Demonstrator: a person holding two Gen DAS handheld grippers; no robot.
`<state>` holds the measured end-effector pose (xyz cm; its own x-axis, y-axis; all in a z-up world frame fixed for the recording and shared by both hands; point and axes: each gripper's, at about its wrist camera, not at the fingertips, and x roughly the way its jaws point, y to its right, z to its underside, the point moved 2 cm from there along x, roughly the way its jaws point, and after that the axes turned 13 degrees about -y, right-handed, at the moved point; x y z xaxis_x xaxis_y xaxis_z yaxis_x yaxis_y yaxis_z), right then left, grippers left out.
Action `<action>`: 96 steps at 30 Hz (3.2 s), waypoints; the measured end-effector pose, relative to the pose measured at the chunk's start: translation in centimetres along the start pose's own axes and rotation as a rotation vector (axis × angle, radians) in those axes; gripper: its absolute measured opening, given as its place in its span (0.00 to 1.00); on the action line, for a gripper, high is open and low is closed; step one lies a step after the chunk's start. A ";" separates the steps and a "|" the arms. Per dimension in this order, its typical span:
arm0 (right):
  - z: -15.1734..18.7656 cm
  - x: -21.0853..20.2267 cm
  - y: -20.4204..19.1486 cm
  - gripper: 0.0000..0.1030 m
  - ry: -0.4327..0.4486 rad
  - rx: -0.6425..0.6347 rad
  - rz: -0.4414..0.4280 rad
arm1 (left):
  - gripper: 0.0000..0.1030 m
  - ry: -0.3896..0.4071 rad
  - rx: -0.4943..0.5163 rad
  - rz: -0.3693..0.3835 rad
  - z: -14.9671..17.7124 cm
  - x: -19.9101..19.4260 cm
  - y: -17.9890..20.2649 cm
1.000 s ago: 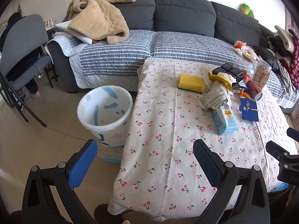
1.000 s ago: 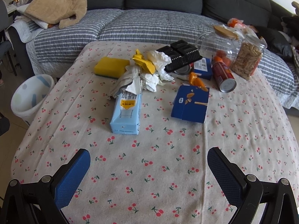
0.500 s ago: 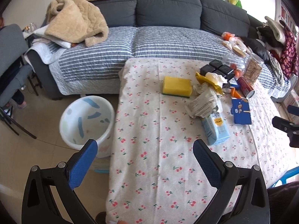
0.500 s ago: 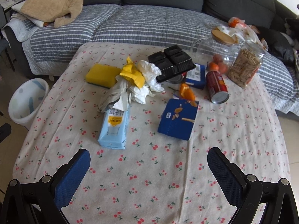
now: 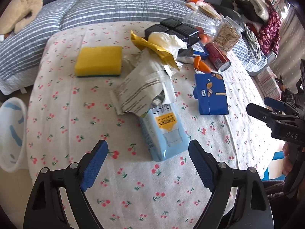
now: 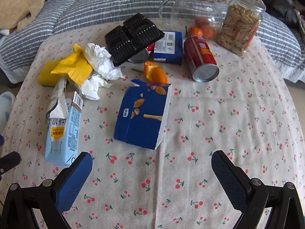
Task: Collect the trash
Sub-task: 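Grasp the light-blue milk carton with the left gripper while the right grasps the blue almond box, then carry the milk carton over the white bin and open the left gripper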
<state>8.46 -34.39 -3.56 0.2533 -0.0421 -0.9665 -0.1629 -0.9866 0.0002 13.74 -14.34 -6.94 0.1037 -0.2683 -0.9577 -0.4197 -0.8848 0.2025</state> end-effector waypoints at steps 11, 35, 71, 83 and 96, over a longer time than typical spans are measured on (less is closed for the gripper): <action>-1.5 2.6 3.6 1.00 -0.071 0.052 0.019 | 0.57 -0.082 0.002 -0.006 -2.8 4.9 1.8; -5.2 6.2 -0.7 0.98 -0.114 0.091 -0.080 | 0.51 0.108 0.023 0.156 5.7 -7.6 -2.8; -6.4 0.7 -15.1 0.72 0.014 -0.077 -0.241 | 0.52 0.271 -0.488 -0.209 6.8 -8.3 -27.7; -6.2 3.5 -24.6 0.73 -0.049 -0.201 -0.287 | 0.90 0.128 -0.577 -0.331 9.6 -8.3 -32.3; -7.9 6.7 -37.0 0.73 -0.117 -0.344 -0.372 | 0.96 0.035 -0.647 -0.379 13.8 -9.0 -37.5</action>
<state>23.69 0.65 -8.03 0.1232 0.3198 -0.9394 0.2461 -0.9269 -0.2833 16.11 26.49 -8.77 0.1691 0.0971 -0.9808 0.2631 -0.9635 -0.0501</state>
